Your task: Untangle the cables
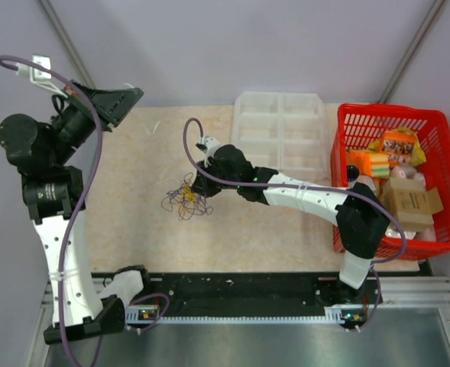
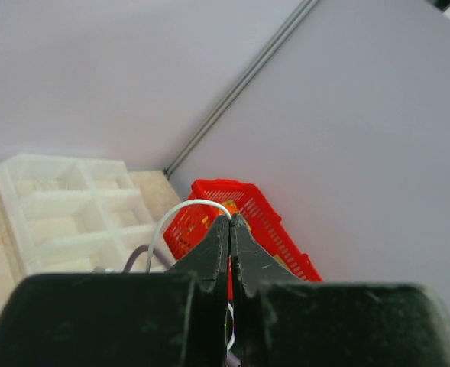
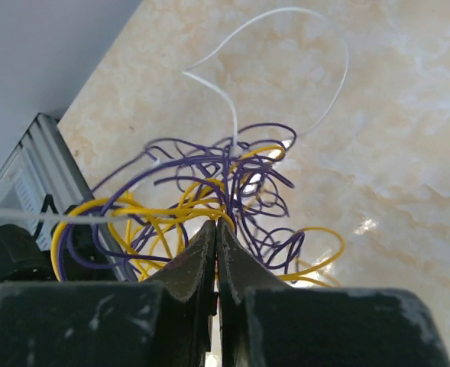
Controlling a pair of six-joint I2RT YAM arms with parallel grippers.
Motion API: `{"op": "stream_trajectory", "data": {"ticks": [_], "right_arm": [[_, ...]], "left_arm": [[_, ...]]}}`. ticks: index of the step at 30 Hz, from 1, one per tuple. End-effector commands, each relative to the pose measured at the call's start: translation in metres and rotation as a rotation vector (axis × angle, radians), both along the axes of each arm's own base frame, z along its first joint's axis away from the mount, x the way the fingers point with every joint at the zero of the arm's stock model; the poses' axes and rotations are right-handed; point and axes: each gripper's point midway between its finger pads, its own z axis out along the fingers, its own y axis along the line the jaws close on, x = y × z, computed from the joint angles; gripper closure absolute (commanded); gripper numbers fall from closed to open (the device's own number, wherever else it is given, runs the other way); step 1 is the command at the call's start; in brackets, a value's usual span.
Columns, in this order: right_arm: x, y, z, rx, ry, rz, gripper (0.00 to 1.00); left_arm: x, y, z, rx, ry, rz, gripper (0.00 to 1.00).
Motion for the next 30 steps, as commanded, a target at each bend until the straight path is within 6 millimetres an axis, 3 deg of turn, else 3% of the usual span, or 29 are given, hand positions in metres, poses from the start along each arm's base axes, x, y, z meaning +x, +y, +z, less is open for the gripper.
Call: {"op": "stream_trajectory", "data": {"ticks": [1,8,12,17,27,30], "right_arm": [[0.022,-0.006,-0.023,-0.004,0.023,-0.079,1.0],[0.032,-0.008,-0.05,0.0,0.092,-0.092,1.0],[0.032,-0.007,-0.064,-0.004,0.123,-0.089,1.0],[0.035,-0.009,-0.08,-0.011,0.154,-0.109,1.0],[0.042,-0.01,-0.118,-0.062,0.192,-0.132,1.0],[0.045,-0.009,-0.121,-0.071,0.191,-0.137,1.0]], "left_arm": [[-0.051,-0.002,0.081,0.051,-0.266,0.073,1.0],[-0.105,0.001,0.15,0.049,-0.478,0.179,1.0],[-0.132,0.003,0.178,0.032,-0.6,0.227,1.0],[-0.163,0.005,0.207,-0.011,-0.731,0.263,1.0],[-0.194,0.02,0.26,-0.114,-0.947,0.35,1.0],[-0.216,0.026,0.274,-0.153,-1.046,0.394,1.0]]}}
